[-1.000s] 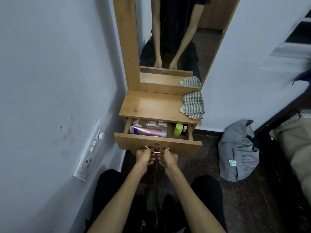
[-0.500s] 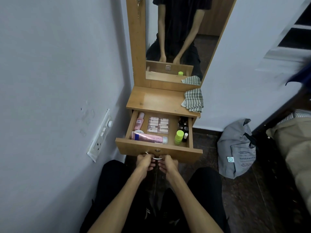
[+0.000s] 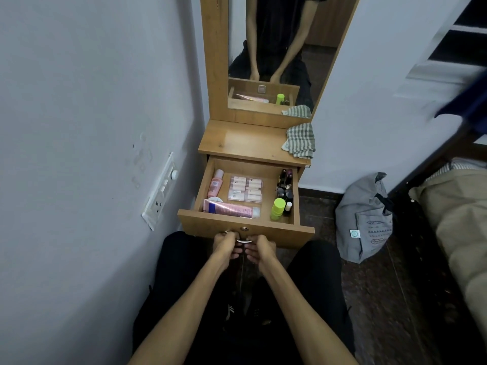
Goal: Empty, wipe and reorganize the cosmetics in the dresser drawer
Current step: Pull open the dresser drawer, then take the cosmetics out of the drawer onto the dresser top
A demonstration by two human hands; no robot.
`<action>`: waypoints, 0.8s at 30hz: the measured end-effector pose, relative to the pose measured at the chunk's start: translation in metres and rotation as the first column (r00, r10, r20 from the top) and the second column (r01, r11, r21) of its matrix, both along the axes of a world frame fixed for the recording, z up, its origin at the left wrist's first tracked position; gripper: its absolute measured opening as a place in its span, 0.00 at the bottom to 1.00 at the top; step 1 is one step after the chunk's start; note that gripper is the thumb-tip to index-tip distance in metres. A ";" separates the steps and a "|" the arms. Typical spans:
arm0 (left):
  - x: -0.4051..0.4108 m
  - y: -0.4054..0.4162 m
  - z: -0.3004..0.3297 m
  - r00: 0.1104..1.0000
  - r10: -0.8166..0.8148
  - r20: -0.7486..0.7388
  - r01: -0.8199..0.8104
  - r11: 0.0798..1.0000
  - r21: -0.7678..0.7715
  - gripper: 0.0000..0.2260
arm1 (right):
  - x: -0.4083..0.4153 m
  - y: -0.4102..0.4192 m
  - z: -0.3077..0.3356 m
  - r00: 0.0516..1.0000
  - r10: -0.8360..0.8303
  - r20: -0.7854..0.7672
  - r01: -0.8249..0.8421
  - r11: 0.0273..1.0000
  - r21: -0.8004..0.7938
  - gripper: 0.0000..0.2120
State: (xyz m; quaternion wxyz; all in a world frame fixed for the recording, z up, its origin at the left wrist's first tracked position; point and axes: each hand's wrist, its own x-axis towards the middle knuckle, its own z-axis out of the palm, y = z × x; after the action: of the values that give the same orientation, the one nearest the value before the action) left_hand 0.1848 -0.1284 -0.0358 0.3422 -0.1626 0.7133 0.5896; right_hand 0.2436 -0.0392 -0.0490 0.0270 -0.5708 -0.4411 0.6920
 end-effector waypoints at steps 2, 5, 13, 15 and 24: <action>0.001 -0.001 0.002 1.000 -0.007 -0.004 0.007 1.000 0.002 0.05 | -0.001 -0.001 0.003 1.000 0.008 -0.001 -0.008 1.000 0.001 0.08; 0.001 -0.003 0.003 1.000 -0.017 -0.007 0.017 1.000 -0.003 0.06 | -0.002 -0.003 0.005 1.000 0.016 0.003 -0.016 1.000 0.005 0.09; 0.004 -0.002 0.001 0.999 -0.049 -0.004 0.049 0.999 -0.019 0.07 | -0.001 -0.004 0.007 0.999 0.016 0.038 -0.017 0.999 0.030 0.11; 0.007 -0.002 -0.001 0.999 -0.051 -0.001 0.051 0.998 -0.021 0.07 | 0.002 -0.003 0.006 0.999 0.016 0.043 -0.018 0.999 0.031 0.12; 0.008 -0.006 0.000 0.998 -0.067 -0.002 0.067 0.998 -0.021 0.09 | 0.006 -0.008 0.007 0.999 0.020 0.037 -0.021 0.999 0.042 0.12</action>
State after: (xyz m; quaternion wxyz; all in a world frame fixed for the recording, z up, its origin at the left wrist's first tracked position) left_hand 0.1931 -0.1342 -0.0360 0.3591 -0.1414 0.7251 0.5704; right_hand 0.2496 -0.0475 -0.0415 0.0238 -0.5781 -0.4618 0.6723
